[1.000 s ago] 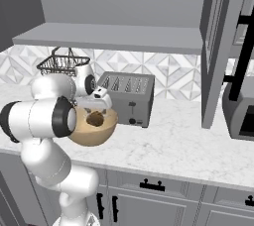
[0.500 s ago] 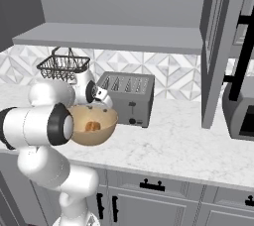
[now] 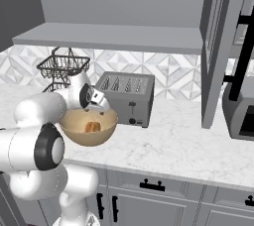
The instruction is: Open the cabinet, pick up the bread from the cabinet and place it in the basket. Then move the basket to the dining counter.
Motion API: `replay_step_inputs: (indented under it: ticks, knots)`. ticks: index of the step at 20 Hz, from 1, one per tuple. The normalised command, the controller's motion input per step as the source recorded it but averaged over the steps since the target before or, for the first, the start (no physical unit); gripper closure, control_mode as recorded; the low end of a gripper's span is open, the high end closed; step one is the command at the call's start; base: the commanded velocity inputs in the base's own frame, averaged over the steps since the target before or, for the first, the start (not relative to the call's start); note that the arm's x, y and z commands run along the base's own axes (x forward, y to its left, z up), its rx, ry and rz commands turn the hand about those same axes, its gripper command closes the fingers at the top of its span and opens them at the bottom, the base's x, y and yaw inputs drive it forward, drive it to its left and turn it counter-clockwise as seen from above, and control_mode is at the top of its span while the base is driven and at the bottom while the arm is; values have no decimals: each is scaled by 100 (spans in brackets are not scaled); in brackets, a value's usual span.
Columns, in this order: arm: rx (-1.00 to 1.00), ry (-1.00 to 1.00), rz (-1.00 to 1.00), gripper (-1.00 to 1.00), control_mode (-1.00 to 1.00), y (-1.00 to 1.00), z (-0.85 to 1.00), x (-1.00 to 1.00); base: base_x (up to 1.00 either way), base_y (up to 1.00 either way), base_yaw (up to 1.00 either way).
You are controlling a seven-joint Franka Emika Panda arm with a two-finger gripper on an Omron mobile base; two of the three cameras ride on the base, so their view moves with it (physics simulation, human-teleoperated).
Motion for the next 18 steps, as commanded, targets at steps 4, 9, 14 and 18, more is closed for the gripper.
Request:
replay_step_inputs:
  ticks: [4,9,14,18]
  knots:
    - [3,0,0,-100,-100,-2,46,-54,0,0,0]
    - [7,0,0,-100,-100,-16,34,-35,0,0,0]
    - [14,0,-2,-100,-100,-24,12,-52,0,0,0]
    - [22,0,-8,-100,-100,-39,10,-48,0,0,0]
